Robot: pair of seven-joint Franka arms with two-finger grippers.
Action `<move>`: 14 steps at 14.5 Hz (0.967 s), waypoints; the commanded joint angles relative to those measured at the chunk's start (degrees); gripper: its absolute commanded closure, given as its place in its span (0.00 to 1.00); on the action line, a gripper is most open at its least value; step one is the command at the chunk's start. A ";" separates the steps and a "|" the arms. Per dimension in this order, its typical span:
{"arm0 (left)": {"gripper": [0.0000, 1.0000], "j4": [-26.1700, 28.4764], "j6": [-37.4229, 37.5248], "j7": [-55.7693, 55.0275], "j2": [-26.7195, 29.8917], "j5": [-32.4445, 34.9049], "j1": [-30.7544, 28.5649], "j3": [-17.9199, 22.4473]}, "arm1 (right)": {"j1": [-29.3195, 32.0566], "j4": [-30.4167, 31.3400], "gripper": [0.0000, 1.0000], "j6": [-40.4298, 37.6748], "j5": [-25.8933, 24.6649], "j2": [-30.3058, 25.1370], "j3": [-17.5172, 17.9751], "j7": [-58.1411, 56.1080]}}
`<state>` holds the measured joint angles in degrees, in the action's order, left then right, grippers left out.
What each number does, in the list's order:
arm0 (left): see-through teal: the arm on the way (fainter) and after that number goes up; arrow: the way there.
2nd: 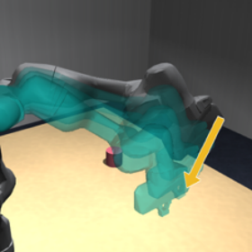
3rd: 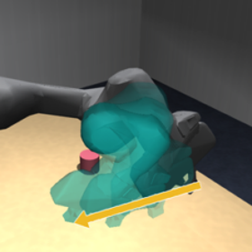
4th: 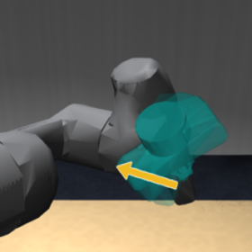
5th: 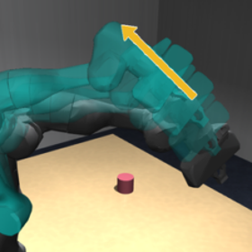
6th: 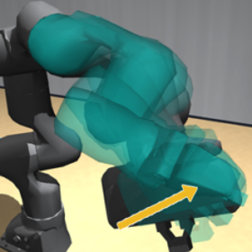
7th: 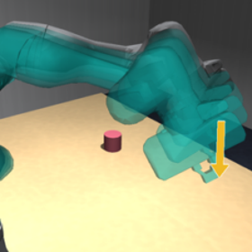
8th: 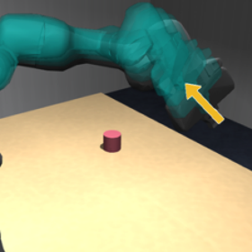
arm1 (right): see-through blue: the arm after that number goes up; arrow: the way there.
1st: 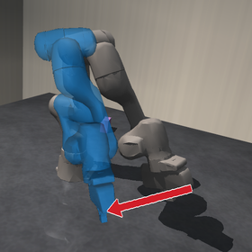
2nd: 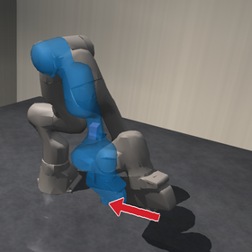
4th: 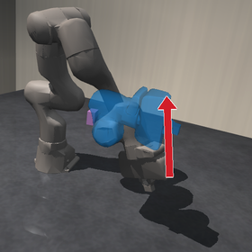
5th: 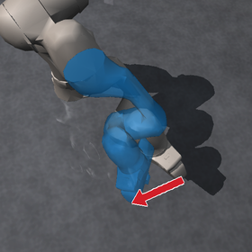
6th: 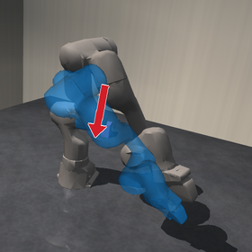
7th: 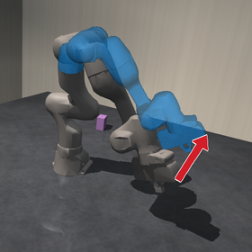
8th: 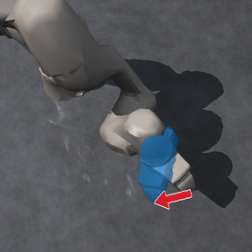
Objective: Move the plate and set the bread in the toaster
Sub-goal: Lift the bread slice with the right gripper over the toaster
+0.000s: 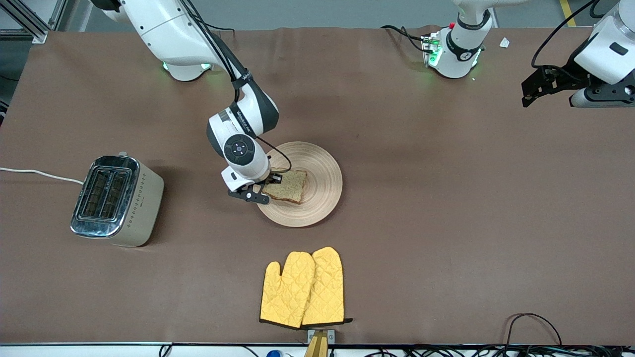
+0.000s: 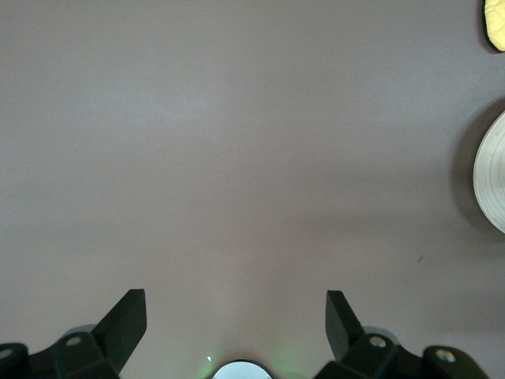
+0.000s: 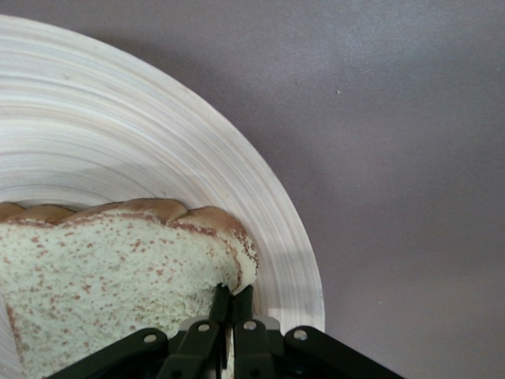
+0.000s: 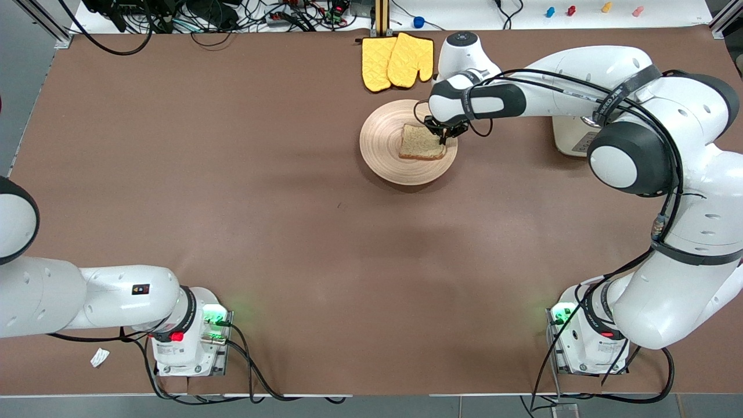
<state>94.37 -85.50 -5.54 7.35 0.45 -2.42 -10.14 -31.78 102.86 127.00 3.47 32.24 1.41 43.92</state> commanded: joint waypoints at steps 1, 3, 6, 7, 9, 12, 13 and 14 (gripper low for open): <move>0.00 -1.47 0.24 1.06 -0.76 0.87 0.05 0.12 | -0.21 -6.85 1.00 -11.89 -1.88 -1.82 -0.53 0.90; 0.00 -2.17 0.24 0.62 -0.85 0.78 0.13 0.12 | -0.12 -13.79 1.00 -24.37 -5.12 -2.97 -0.53 1.34; 0.00 -2.70 0.24 0.18 -1.29 0.87 0.31 0.03 | 1.28 -19.09 1.00 -35.83 -9.09 -5.86 -1.66 0.99; 0.00 -2.70 0.33 0.18 -1.38 0.87 0.31 0.03 | 2.15 -19.79 1.00 -37.68 -9.79 -7.00 -2.28 0.90; 0.00 -2.70 0.25 0.18 -1.55 0.87 0.13 0.03 | 3.65 -21.54 1.00 -41.20 -11.81 -8.15 -3.25 0.90; 0.00 -2.79 -0.19 0.00 -2.60 0.78 0.13 0.12 | 4.36 -24.37 1.00 -48.67 -18.47 -8.25 -5.18 0.55; 0.00 -2.79 -0.80 0.00 -2.69 0.87 0.13 0.12 | 4.01 -24.11 1.00 -51.04 -23.37 -8.16 -5.10 0.98; 0.00 -2.70 -1.07 0.00 -2.78 0.87 0.05 0.12 | 4.18 -24.11 1.00 -53.50 -26.81 -7.98 -5.10 1.25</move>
<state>93.09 -86.23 -5.55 5.51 0.45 -2.42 -10.13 -27.16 78.89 77.34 -17.07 24.10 -3.98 44.28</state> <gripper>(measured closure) 0.000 0.952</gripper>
